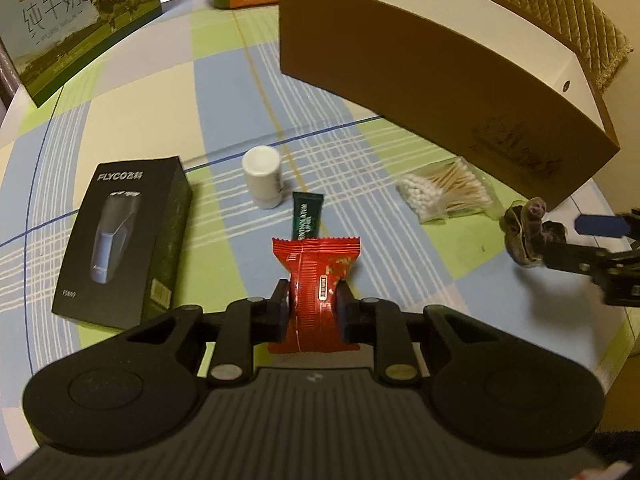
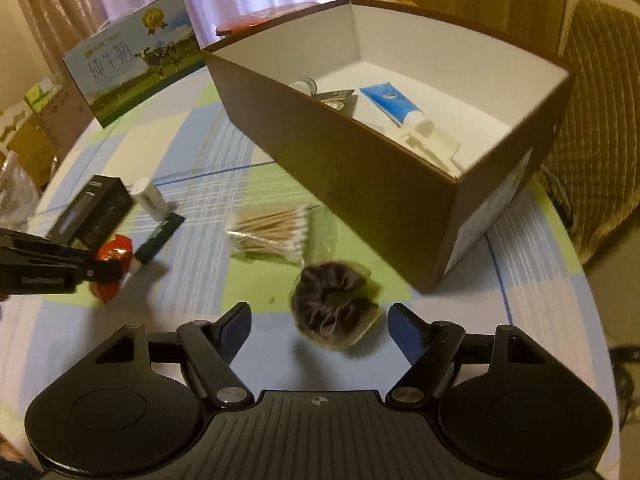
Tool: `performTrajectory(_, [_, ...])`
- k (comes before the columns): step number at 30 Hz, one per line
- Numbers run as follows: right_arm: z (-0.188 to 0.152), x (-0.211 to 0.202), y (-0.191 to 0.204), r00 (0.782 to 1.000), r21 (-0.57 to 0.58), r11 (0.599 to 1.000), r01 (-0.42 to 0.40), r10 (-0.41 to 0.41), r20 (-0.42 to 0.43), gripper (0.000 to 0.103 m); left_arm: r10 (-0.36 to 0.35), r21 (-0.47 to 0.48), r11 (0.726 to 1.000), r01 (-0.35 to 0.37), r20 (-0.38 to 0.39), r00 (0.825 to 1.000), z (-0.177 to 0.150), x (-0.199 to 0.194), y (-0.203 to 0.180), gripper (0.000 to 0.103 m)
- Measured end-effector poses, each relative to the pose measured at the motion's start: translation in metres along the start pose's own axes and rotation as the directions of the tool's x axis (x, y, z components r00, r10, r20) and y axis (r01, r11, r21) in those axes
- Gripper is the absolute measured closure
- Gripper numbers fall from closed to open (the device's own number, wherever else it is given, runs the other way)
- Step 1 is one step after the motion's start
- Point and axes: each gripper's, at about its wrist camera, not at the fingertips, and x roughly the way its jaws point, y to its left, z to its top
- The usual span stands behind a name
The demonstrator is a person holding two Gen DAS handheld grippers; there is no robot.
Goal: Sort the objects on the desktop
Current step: 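Lift and carry candy packet in left tool and scrunchie in right tool into brown box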
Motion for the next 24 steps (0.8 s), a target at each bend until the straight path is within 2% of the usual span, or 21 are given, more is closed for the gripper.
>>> performTrajectory(3, [0.001,0.010,0.002,1.000,-0.034,0.999,0.014,-0.014,0.004,0.031,-0.002,0.007,1.000,0.002,0.003,1.000,0.003,0.001,-0.006,0.084])
performTrajectory(6, [0.000,0.021,0.006,1.000,-0.086,0.996,0.026,-0.026,-0.001,0.039,-0.007,0.008,1.000,0.007,0.005,1.000,0.005,0.002,-0.011,0.084])
performTrajectory(9, [-0.004,0.030,0.008,0.999,-0.144,0.988,0.047,-0.049,-0.011,0.050,-0.011,0.005,1.000,0.011,0.005,1.000,0.006,0.002,-0.015,0.084])
performTrajectory(11, [-0.008,0.033,0.010,0.997,-0.202,0.977,0.073,-0.077,-0.013,0.065,-0.015,0.004,1.000,0.015,0.004,1.000,0.006,0.002,-0.017,0.084])
performTrajectory(14, [-0.012,0.031,0.009,0.998,-0.227,0.972,0.057,-0.063,-0.020,0.079,-0.016,0.007,1.000,0.016,0.002,1.000,0.006,0.003,-0.021,0.084])
performTrajectory(17, [-0.012,0.026,0.008,0.998,-0.230,0.972,0.041,-0.050,-0.033,0.088,-0.021,0.009,1.000,0.021,0.002,1.000,0.005,0.002,-0.025,0.084])
performTrajectory(24, [-0.016,0.003,0.002,0.992,-0.118,0.989,-0.095,0.084,-0.096,0.090,-0.041,0.019,0.999,0.040,0.019,0.999,0.006,-0.004,-0.036,0.084])
